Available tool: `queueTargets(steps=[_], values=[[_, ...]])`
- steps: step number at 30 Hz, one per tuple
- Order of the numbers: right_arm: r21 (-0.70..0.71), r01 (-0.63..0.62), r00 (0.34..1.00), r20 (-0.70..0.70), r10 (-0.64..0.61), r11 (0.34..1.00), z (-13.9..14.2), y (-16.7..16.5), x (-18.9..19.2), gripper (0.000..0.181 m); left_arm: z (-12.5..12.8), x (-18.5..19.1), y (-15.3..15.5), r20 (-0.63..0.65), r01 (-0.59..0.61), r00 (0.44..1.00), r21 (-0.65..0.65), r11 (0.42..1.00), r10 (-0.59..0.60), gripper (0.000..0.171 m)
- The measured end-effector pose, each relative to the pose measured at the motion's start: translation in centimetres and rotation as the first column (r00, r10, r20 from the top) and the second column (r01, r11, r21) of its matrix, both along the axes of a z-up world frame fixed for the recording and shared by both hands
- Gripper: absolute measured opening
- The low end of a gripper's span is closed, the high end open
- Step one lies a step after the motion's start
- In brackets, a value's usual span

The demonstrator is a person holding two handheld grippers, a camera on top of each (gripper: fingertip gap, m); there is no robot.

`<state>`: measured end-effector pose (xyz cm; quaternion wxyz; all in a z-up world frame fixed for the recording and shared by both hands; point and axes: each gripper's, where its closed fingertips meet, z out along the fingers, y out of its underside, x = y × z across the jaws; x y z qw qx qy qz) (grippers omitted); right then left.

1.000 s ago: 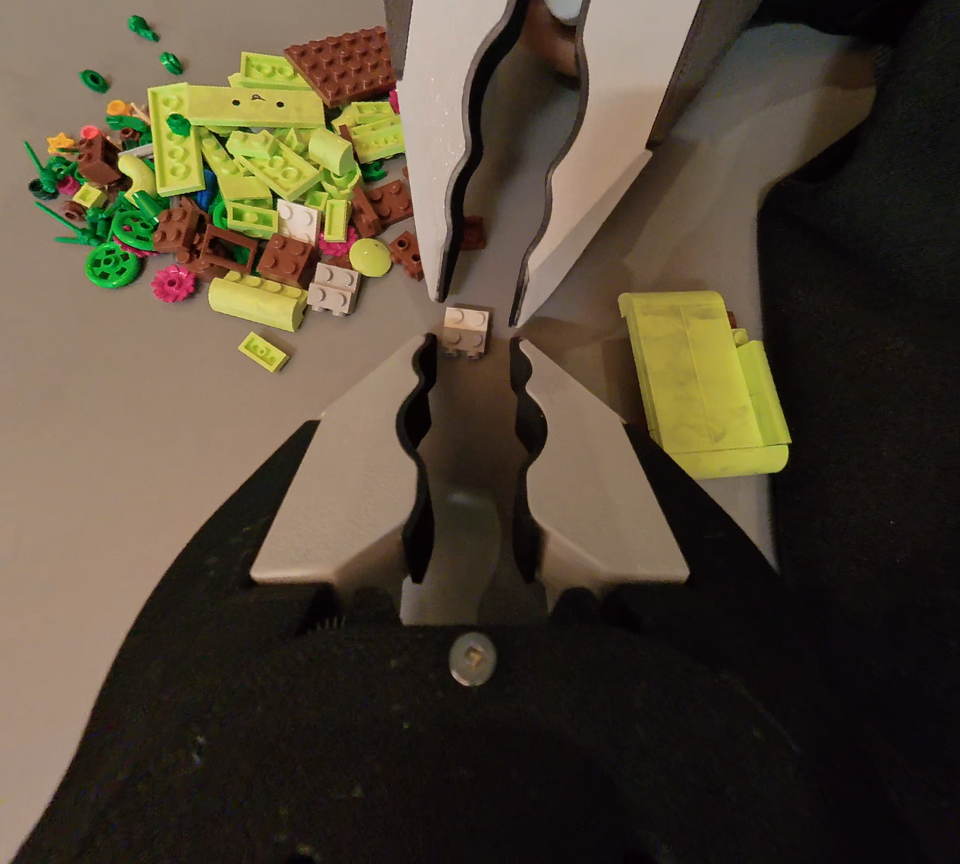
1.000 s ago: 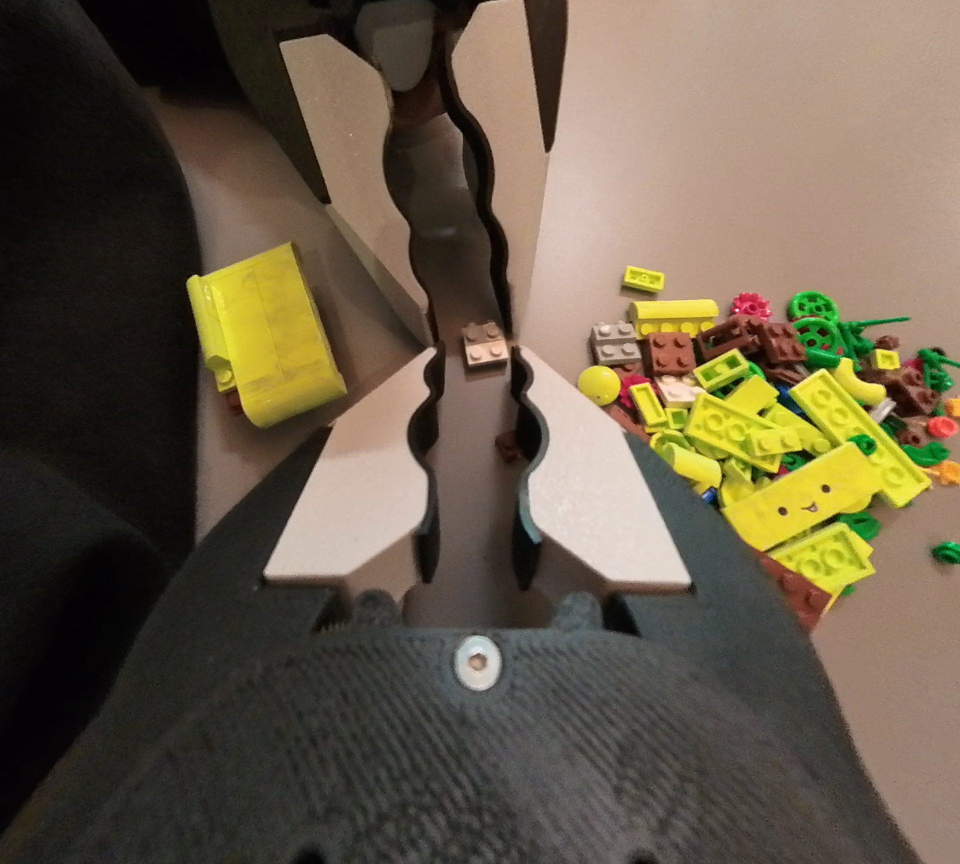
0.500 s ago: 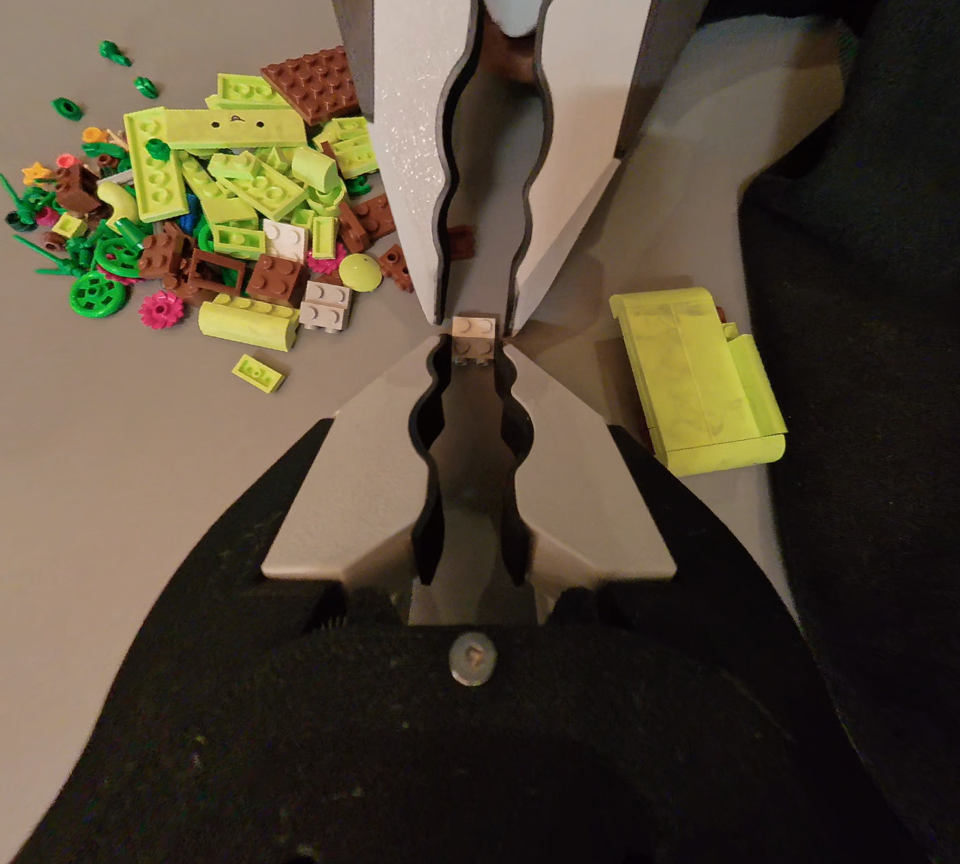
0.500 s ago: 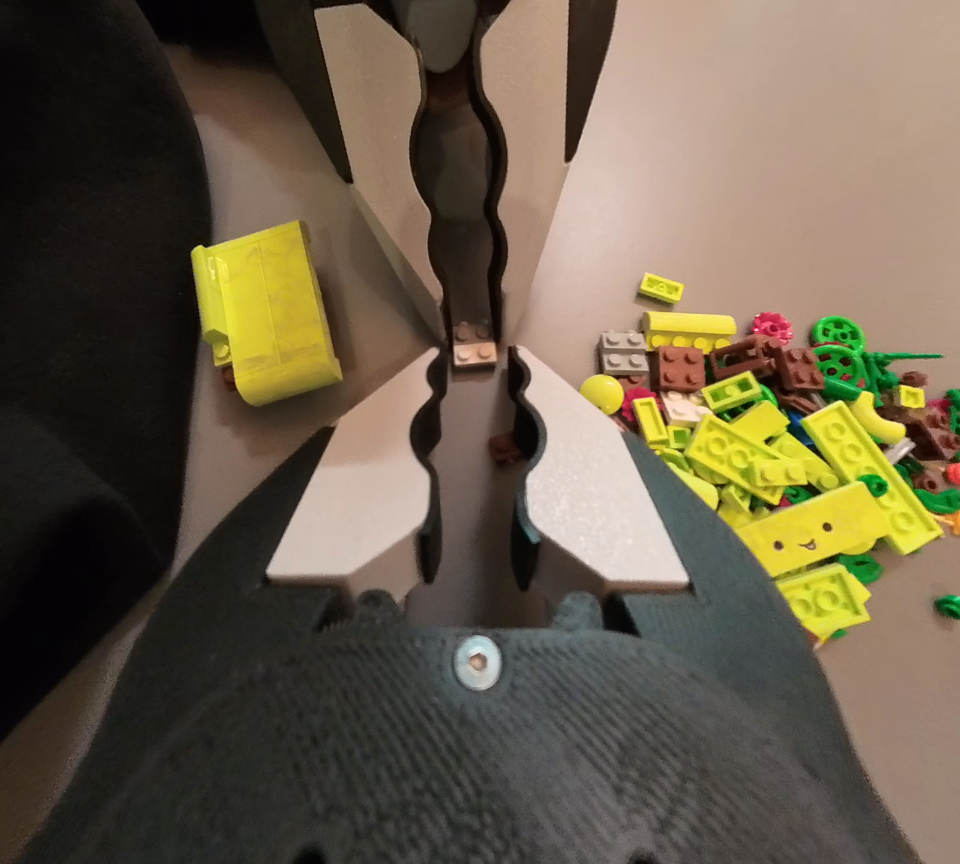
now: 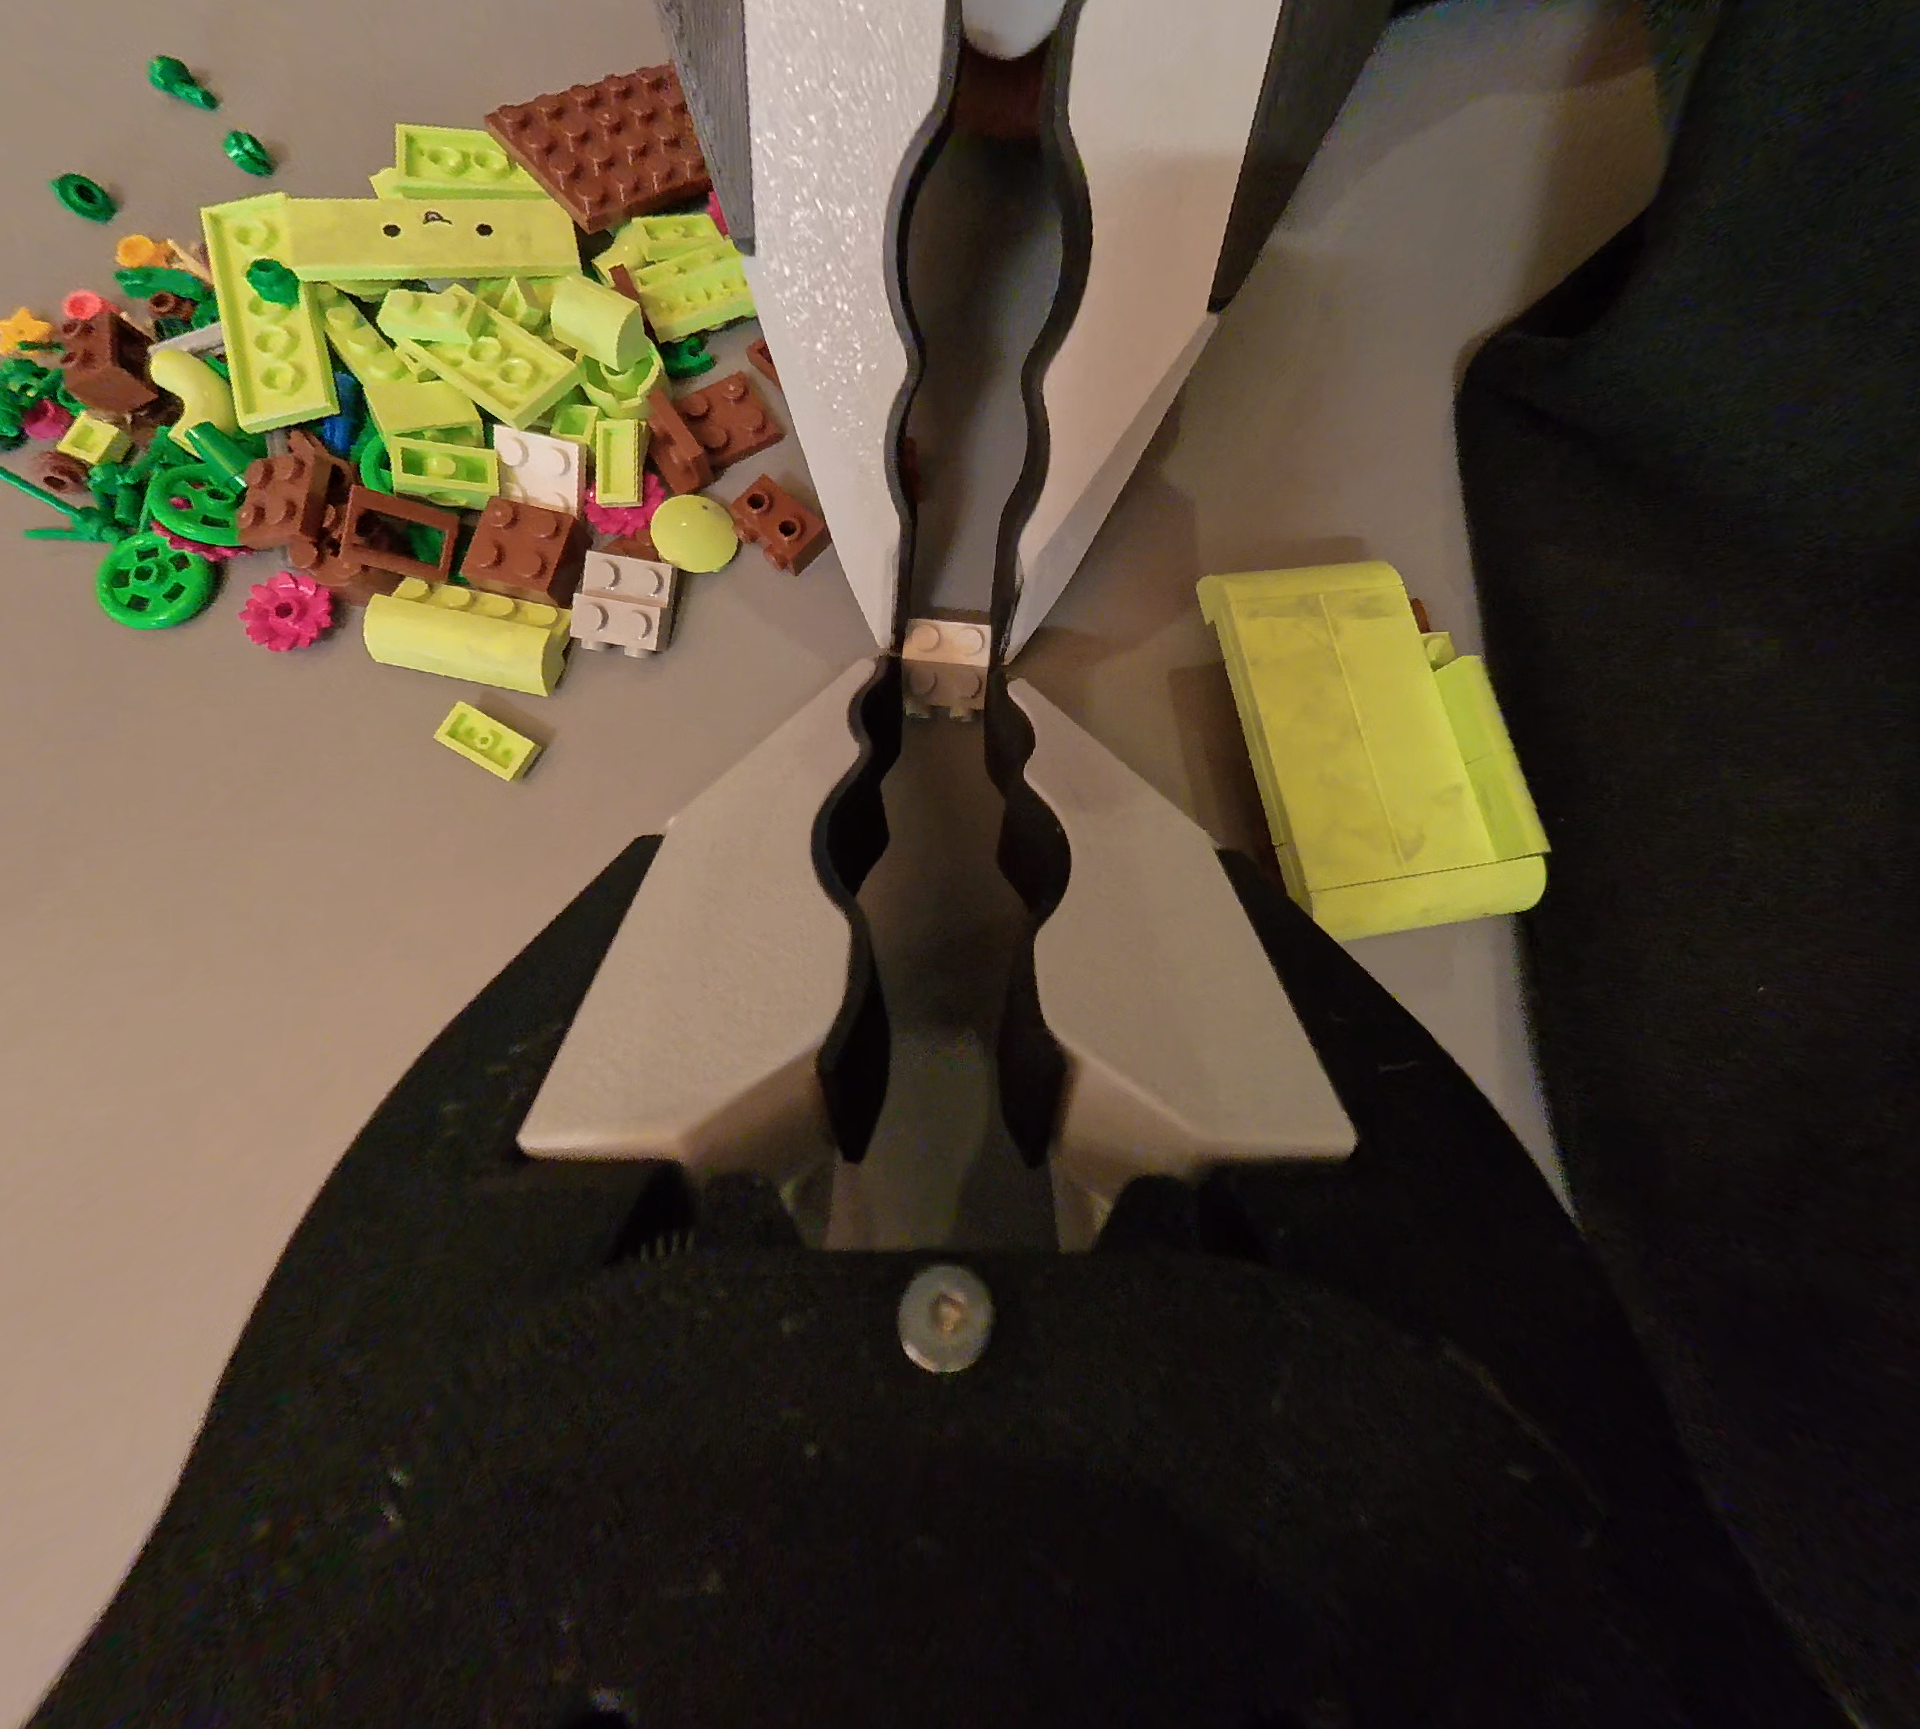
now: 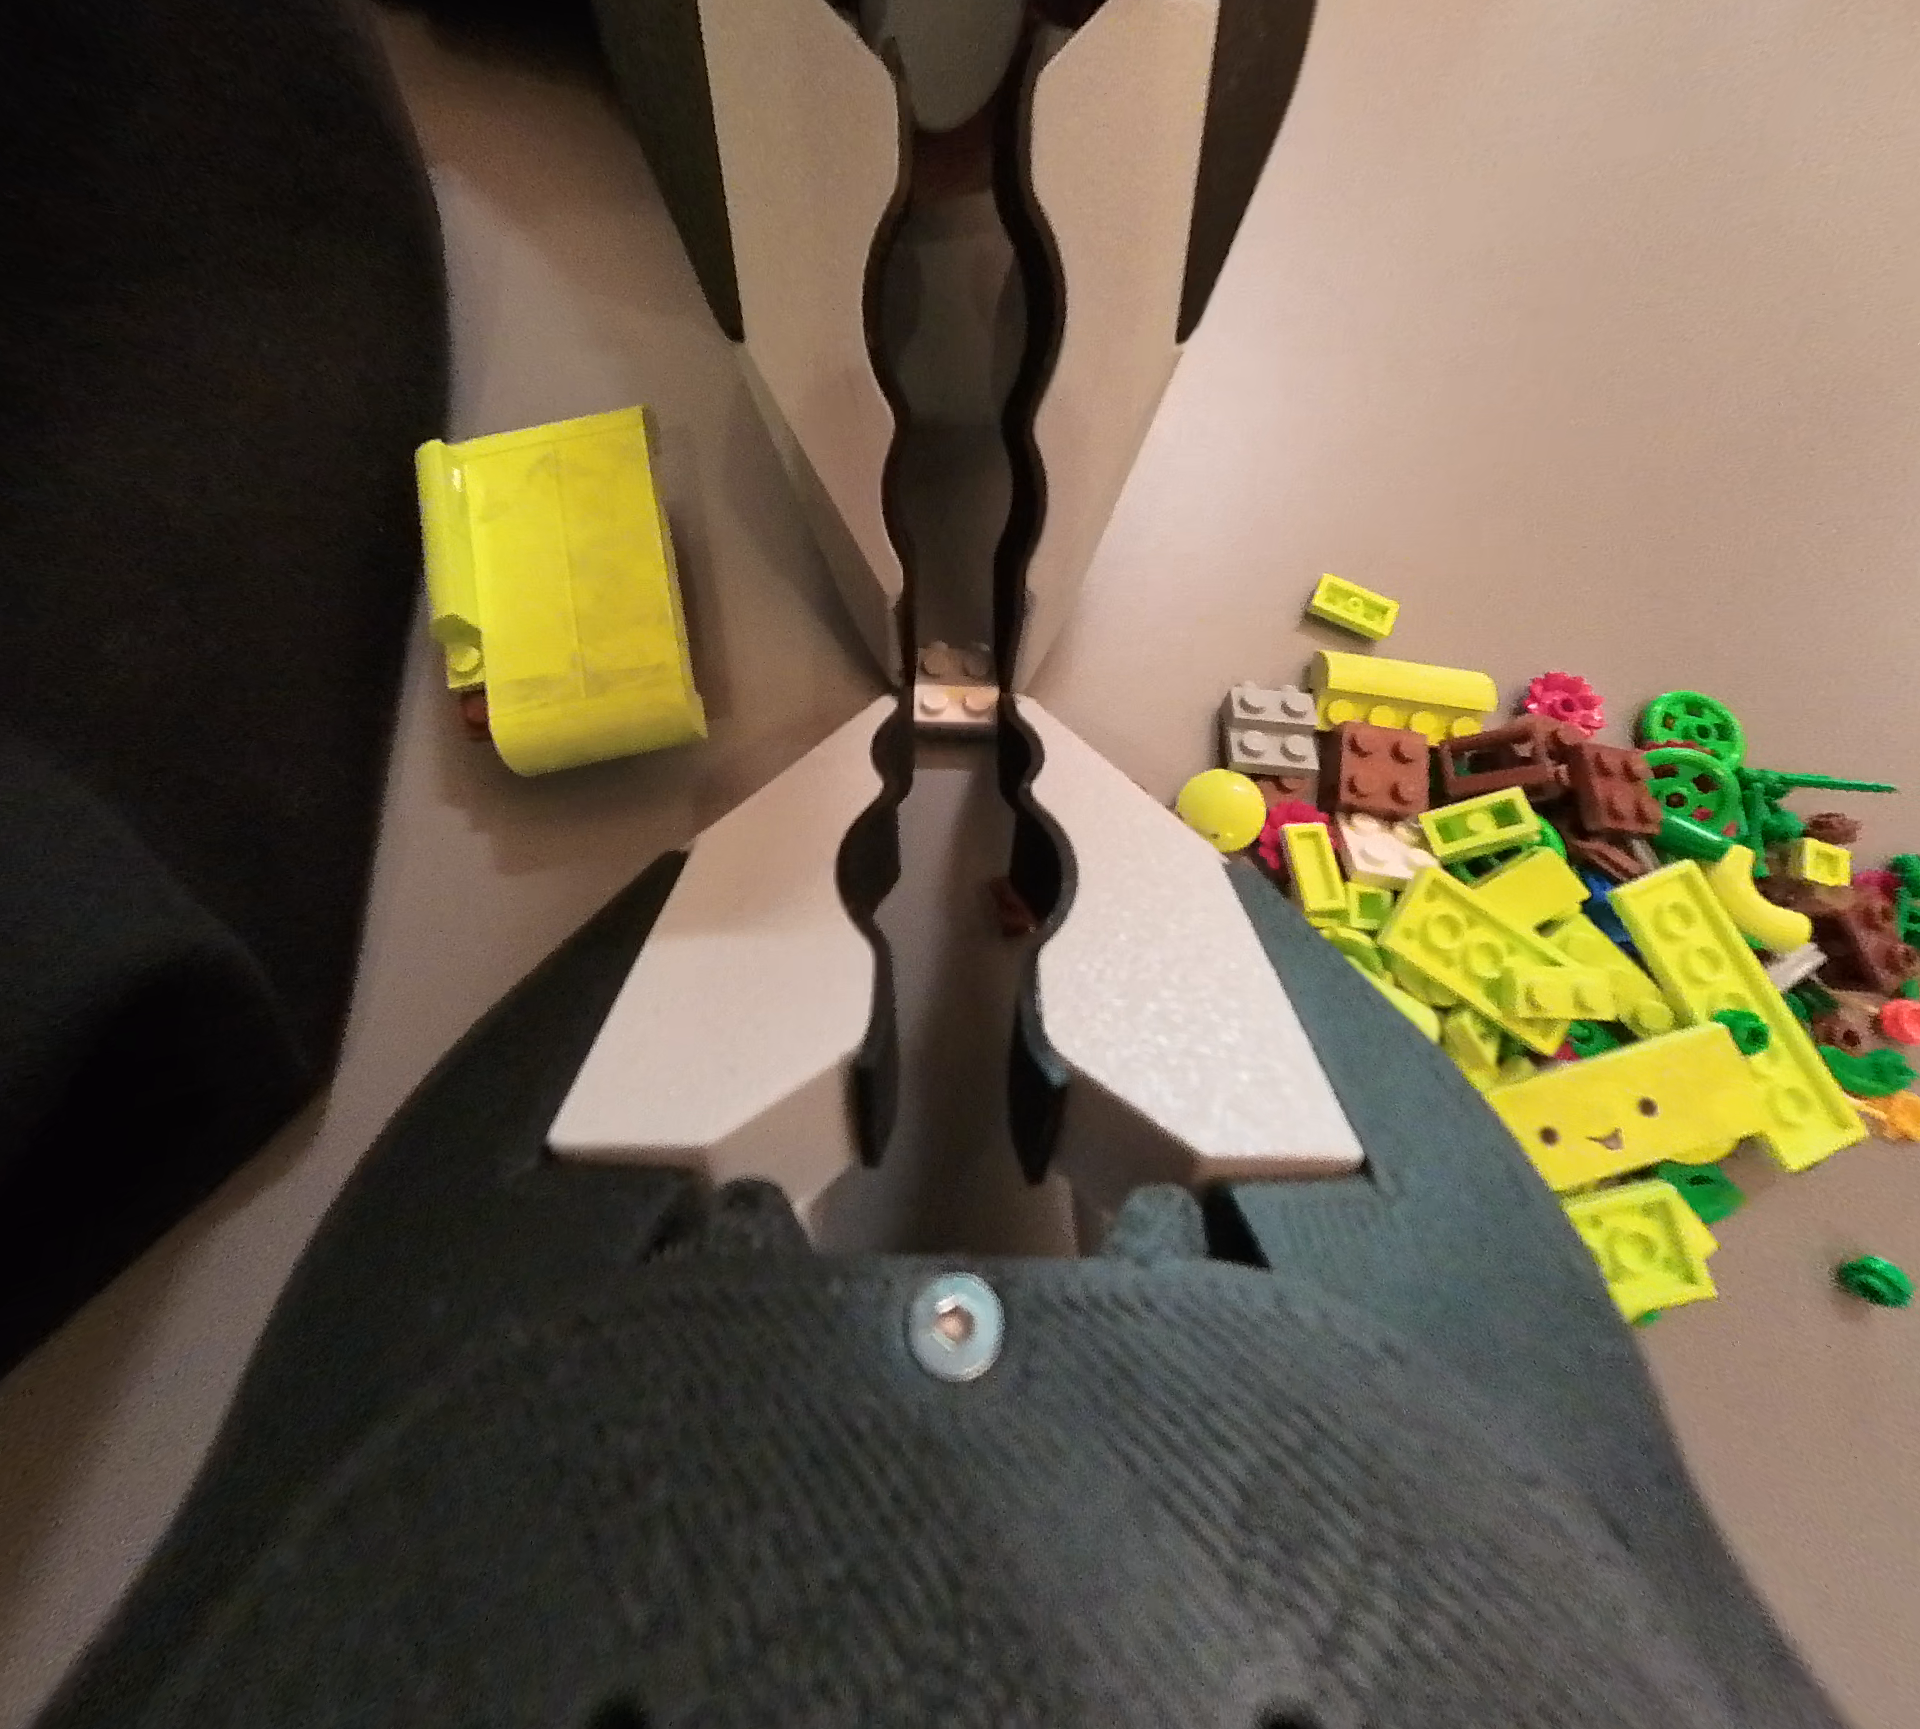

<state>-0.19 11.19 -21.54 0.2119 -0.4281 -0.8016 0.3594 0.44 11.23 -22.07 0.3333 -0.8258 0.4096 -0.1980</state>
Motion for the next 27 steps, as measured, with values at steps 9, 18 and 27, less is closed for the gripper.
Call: queueTargets(steps=[9,18,27], values=[[-0.058,-0.018,1.0,-0.02,0.017,0.998,0.8,-0.2,-0.1,0.013,-0.1,0.0,-0.1,-0.016,-0.029,0.999,-0.033,0.999,0.029,0.015],[-0.139,-0.013,1.0,0.024,0.016,0.99,0.9,-0.2,-0.1,0.014,-0.1,0.1,-0.1,-0.029,-0.039,0.999,-0.039,0.998,0.038,0.016],[-0.031,-0.012,0.999,0.03,0.013,0.999,-0.2,-0.4,0.5,0.014,0.2,0.0,-0.7,0.06,-0.001,0.998,-0.061,0.998,0.005,0.026]])
